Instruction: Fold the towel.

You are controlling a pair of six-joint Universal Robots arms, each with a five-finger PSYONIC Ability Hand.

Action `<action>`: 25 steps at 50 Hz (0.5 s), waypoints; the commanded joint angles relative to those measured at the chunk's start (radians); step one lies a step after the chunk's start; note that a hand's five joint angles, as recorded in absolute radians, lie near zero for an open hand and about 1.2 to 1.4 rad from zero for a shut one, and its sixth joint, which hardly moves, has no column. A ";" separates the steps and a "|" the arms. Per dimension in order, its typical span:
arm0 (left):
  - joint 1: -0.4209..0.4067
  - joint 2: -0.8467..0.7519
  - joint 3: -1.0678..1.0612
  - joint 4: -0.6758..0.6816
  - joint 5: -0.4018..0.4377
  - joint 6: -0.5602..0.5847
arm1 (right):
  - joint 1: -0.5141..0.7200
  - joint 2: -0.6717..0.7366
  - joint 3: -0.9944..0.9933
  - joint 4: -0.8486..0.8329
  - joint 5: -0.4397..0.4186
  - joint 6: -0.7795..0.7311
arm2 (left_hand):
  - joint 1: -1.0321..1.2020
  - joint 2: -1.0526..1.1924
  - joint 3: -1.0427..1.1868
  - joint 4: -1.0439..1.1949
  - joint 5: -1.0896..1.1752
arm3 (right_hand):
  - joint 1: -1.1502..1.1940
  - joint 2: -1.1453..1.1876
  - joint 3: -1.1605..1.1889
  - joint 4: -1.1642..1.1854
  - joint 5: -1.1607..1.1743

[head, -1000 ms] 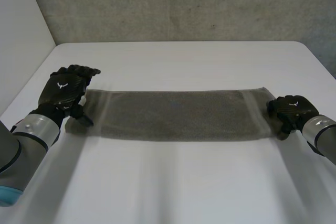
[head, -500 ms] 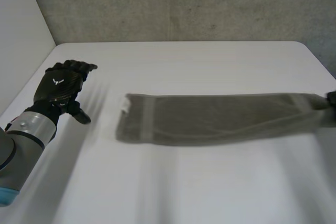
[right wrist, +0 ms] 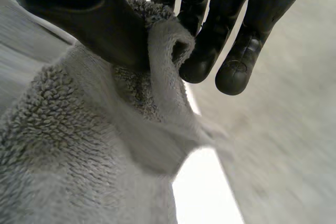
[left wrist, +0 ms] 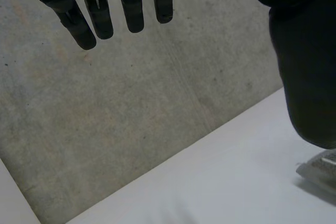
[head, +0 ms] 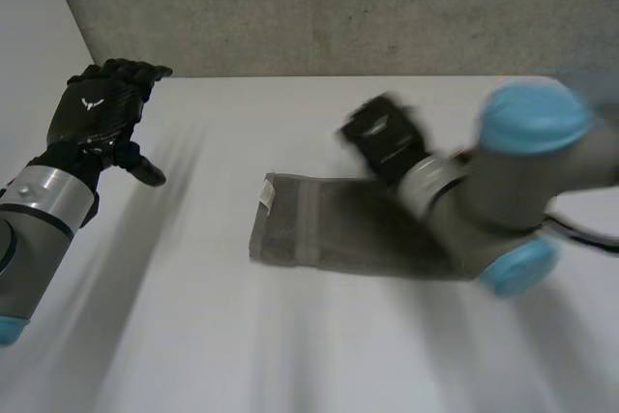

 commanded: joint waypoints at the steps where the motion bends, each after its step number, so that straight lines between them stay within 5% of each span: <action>1: 0.000 -0.007 0.006 0.002 0.001 -0.016 | 0.157 0.124 0.010 -0.022 -0.002 -0.066 | -0.077 -0.075 -0.061 -0.081 -0.212 | 0.076 0.088 0.060 0.054 0.067; 10: -0.051 -0.060 0.060 0.003 -0.002 -0.013 | 0.133 0.083 0.082 -0.027 -0.065 -0.036 | -0.075 -0.072 -0.059 -0.078 -0.210 | -1.146 -1.134 -1.162 -1.168 -1.155; 25: -0.311 -0.271 0.258 -0.037 -0.042 -0.009 | -0.192 -0.252 0.390 -0.013 -0.075 0.314 | -0.069 -0.066 -0.053 -0.072 -0.204 | -1.146 -1.134 -1.162 -1.168 -1.155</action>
